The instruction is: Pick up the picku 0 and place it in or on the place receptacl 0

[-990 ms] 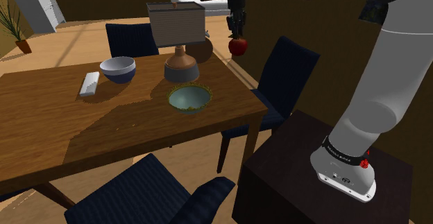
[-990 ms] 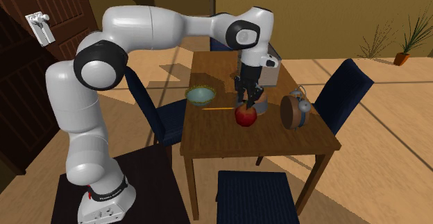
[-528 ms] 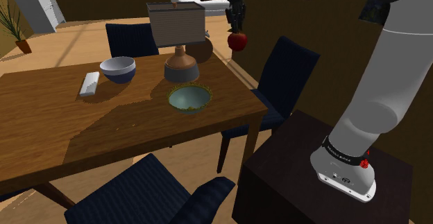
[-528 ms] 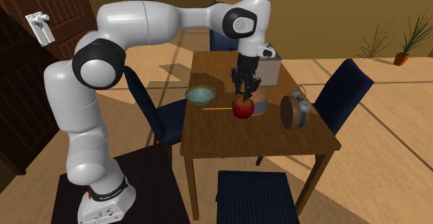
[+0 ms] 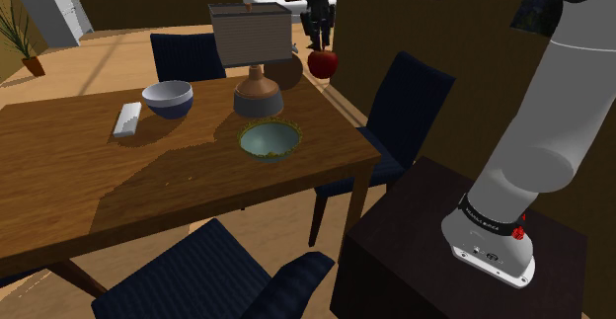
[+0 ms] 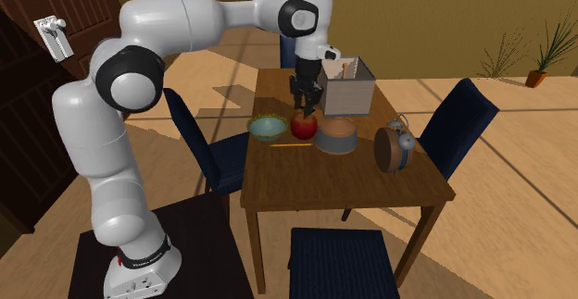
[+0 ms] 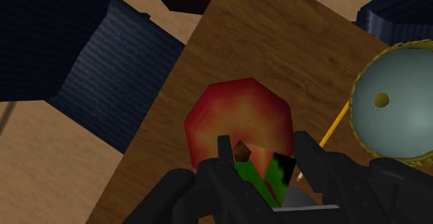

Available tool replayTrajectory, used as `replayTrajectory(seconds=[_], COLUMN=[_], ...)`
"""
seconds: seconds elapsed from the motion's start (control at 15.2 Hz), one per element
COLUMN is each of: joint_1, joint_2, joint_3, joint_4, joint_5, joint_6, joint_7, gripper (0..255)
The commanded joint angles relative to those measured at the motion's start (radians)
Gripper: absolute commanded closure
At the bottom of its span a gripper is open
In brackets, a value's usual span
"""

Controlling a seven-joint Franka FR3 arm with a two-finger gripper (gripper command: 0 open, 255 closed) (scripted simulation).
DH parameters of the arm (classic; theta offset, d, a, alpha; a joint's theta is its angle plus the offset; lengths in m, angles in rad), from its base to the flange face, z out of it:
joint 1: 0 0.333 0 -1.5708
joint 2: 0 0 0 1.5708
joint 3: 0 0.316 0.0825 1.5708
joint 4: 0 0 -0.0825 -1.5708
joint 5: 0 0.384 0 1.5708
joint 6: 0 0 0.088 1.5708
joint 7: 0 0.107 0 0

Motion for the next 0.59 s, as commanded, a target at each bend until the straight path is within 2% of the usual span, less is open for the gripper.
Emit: replayTrajectory(seconds=[0.0,0.53], joint_1=[0.027,0.131], joint_2=[0.001,0.043], joint_3=[0.021,0.103], joint_4=[0.013,0.105], joint_5=[0.005,0.017], joint_6=[-0.013,-0.070], joint_7=[0.049,0.234], gripper=[255,255])
